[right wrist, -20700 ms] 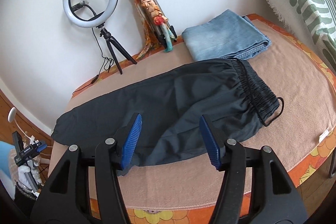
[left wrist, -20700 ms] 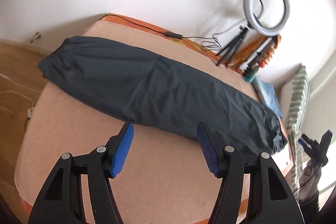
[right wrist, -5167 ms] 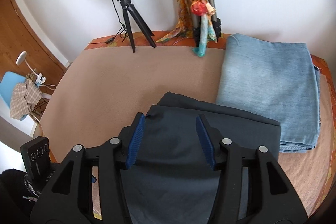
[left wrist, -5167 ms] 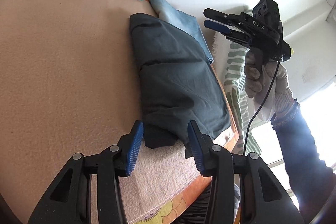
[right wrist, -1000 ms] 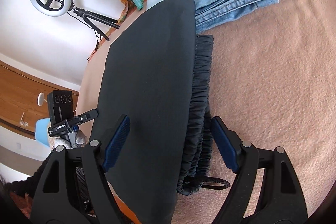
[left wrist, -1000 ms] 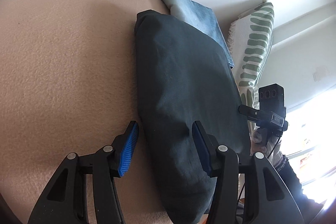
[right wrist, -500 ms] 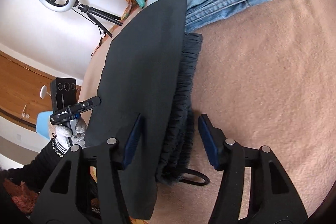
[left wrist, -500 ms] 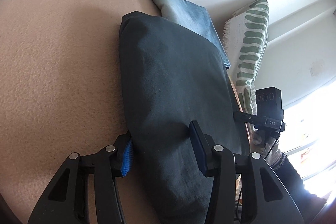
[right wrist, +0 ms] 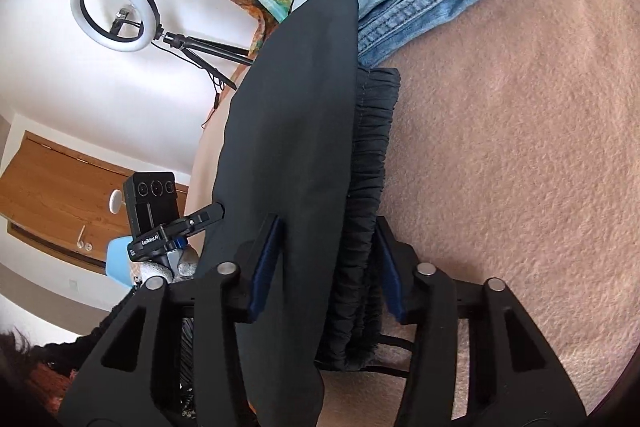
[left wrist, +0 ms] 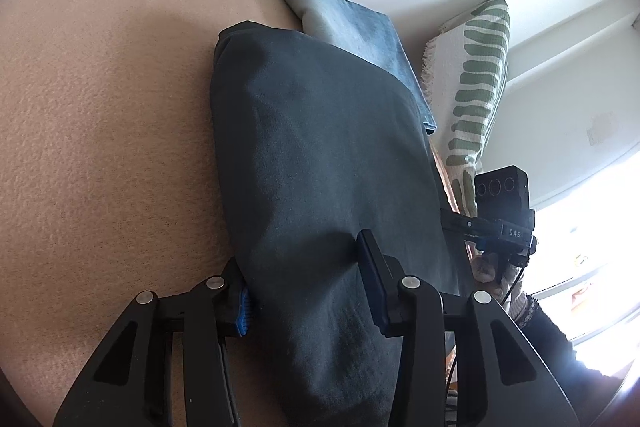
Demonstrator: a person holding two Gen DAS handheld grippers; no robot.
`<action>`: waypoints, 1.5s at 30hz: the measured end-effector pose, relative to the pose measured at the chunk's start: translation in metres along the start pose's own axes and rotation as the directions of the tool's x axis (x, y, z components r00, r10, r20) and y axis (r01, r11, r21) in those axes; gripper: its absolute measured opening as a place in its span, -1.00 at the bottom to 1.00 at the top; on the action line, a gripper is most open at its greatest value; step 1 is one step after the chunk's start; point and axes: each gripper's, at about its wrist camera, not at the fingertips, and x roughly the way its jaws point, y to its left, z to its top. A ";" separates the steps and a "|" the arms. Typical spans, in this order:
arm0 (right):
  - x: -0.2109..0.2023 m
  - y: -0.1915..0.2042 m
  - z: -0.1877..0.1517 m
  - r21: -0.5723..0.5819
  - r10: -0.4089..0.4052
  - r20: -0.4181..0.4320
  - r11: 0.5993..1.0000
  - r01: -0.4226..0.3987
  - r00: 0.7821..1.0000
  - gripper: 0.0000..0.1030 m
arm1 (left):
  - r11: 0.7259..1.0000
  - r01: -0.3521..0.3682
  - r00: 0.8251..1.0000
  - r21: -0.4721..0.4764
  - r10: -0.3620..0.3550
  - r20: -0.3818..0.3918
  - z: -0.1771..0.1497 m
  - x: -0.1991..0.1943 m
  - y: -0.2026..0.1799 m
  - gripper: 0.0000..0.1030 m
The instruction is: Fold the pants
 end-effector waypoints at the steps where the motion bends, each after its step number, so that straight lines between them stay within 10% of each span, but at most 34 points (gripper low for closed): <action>1: -0.001 0.008 -0.003 -0.042 -0.029 0.005 0.999 0.030 1.000 -0.21 | 1.000 -0.006 1.000 0.011 0.006 -0.001 0.000 0.000 -0.001 -0.24; 7: -0.006 0.024 -0.004 -0.121 -0.096 0.045 0.987 0.101 0.994 -0.49 | 1.000 -0.019 1.000 0.010 0.019 -0.001 0.002 0.002 0.000 -0.32; 10: -0.001 0.022 -0.002 -0.121 -0.161 0.028 0.979 0.163 0.987 -0.03 | 1.000 -0.025 1.000 0.014 0.025 -0.004 0.002 0.002 0.000 -0.33; 14: 0.003 0.016 0.000 -0.104 -0.098 0.056 0.989 0.104 0.994 0.06 | 0.999 -0.034 0.999 0.032 0.035 -0.008 0.003 0.003 -0.002 -0.34; 21: 0.005 0.034 -0.005 -0.118 -0.132 0.120 0.982 0.147 0.984 -0.54 | 0.994 -0.093 0.995 0.058 0.091 0.029 0.002 0.006 -0.007 -0.77; 45: -0.062 0.124 0.012 -0.284 -0.277 0.274 0.892 0.353 0.921 -0.65 | 0.952 -0.089 0.986 0.293 0.043 0.160 0.031 -0.027 -0.095 -0.92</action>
